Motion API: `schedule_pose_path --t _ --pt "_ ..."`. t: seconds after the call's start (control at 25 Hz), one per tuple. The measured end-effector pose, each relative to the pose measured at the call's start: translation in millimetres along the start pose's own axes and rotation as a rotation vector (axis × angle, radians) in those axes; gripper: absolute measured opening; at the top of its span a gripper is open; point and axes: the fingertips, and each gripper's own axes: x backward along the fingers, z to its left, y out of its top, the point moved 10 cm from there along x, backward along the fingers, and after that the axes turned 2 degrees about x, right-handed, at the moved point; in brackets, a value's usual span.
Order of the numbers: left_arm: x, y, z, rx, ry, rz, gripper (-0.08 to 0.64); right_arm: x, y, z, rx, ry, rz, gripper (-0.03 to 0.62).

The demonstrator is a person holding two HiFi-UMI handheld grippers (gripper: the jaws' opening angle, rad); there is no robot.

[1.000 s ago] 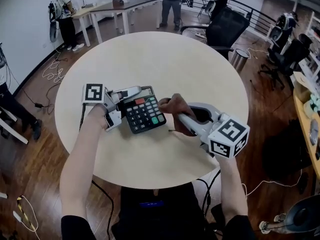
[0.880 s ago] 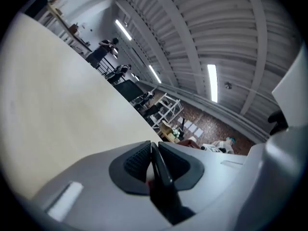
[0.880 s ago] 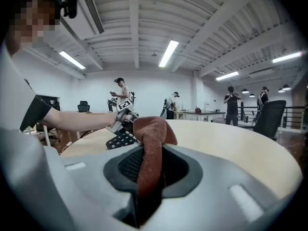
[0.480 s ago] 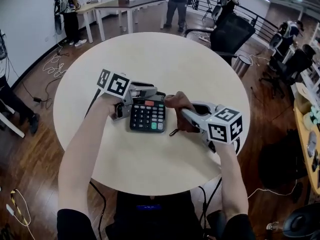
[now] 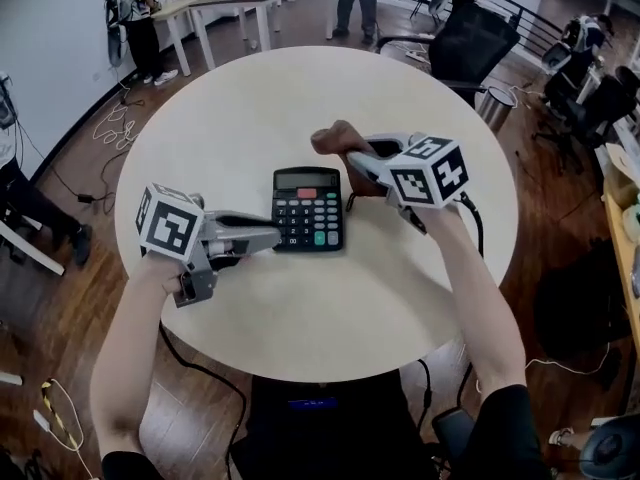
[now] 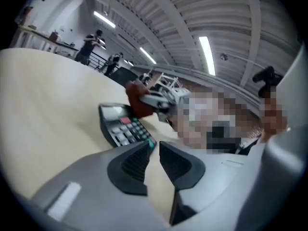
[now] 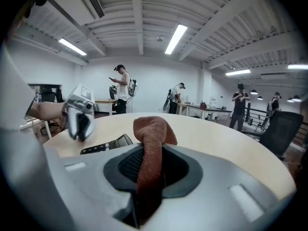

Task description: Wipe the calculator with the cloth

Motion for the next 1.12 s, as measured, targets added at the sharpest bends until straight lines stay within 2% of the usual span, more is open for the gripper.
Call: schedule_pose_path --t 0.08,0.2,0.28,0.36,0.48,0.68,0.76,0.88,0.96,1.04,1.12 --pt "-14.6 -14.9 -18.5 -0.080 0.008 0.124 0.064 -28.2 5.7 -2.6 0.009 0.050 0.027 0.077" --pt "-36.7 -18.7 -32.2 -0.220 0.120 0.284 0.064 -58.2 9.4 -1.4 0.012 0.129 0.089 0.077" --pt "-47.0 -16.8 -32.3 -0.266 0.185 0.335 0.064 -64.9 7.9 3.4 -0.016 0.214 0.115 0.077" --pt "-48.1 -11.3 -29.2 -0.251 0.207 0.307 0.049 -60.9 6.6 5.2 -0.059 0.267 0.121 0.077" --pt "-38.4 -1.0 -17.0 -0.206 0.258 0.202 0.055 -44.3 0.5 0.5 -0.122 0.276 0.128 0.077" --pt "-15.8 11.9 16.0 -0.086 0.354 0.016 0.061 -6.2 -26.0 24.0 -0.312 0.341 0.088 0.077" --pt "0.2 10.5 21.2 -0.053 0.380 -0.028 0.071 7.0 -32.1 36.6 -0.335 0.329 0.071 0.077" --pt "28.7 -5.4 12.9 -0.051 0.404 -0.061 0.074 19.8 -30.2 35.9 -0.280 0.272 0.043 0.077" --pt "30.1 -19.4 -4.5 -0.092 0.353 -0.009 0.053 19.8 -22.2 23.7 -0.210 0.255 -0.002 0.077" --pt "11.0 -29.6 -24.3 -0.213 0.280 0.135 0.002 8.8 -9.7 12.8 -0.152 0.278 -0.042 0.077" --pt "-7.1 -33.3 -34.5 -0.347 0.271 0.272 0.002 -16.5 5.4 13.4 -0.103 0.334 -0.044 0.077"
